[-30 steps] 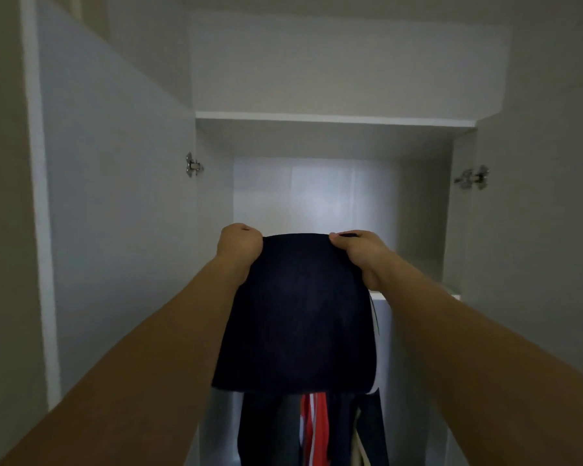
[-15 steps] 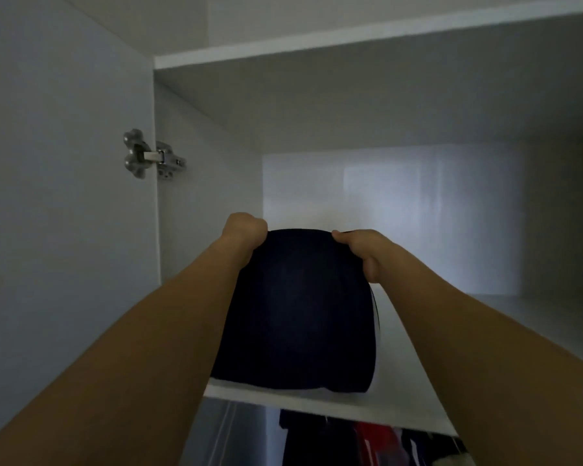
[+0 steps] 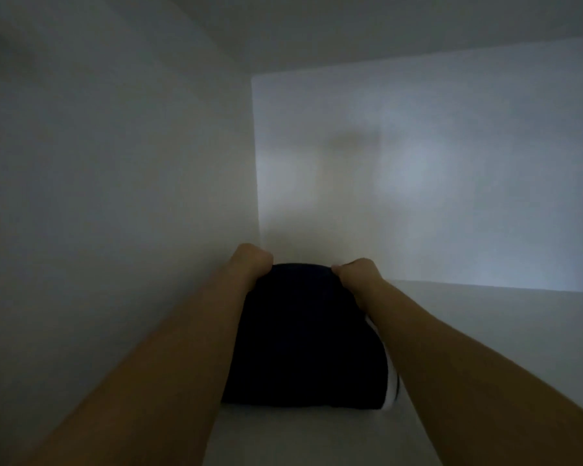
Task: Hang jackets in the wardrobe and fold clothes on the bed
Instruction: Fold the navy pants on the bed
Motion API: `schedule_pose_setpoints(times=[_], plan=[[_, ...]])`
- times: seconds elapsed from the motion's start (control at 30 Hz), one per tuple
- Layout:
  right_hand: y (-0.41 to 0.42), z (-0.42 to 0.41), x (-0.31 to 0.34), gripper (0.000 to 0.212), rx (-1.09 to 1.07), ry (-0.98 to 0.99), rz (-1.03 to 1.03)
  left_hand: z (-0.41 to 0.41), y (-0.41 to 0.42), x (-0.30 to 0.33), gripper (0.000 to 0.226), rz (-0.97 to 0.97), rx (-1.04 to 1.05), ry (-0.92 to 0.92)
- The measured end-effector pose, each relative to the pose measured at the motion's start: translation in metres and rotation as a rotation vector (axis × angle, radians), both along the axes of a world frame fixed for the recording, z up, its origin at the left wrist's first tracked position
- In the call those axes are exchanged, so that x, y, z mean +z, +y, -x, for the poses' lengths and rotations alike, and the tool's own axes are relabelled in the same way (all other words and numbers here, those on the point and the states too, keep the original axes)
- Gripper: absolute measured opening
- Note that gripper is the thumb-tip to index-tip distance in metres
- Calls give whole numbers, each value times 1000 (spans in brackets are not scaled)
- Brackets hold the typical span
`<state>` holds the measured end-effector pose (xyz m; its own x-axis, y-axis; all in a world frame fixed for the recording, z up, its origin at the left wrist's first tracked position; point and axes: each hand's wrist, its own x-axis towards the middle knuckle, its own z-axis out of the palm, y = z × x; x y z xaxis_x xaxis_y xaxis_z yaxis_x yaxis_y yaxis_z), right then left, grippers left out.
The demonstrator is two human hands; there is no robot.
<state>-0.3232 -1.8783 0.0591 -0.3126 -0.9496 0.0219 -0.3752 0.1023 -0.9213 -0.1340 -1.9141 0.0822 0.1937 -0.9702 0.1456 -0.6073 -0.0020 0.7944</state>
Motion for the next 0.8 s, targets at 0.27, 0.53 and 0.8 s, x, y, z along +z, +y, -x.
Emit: schedule_pose_setpoints(times=[0.27,0.53,0.8], plan=[[-63,19,-54,53,-134,714,-139,11,-61,-66,30,368,66,-867],[-108,24,-65,35,-347,833,186,20,-116,-70,21,412,125,-1009],[-120,29,-62,29,-378,757,330,28,-123,-65,20,305,184,-1052]])
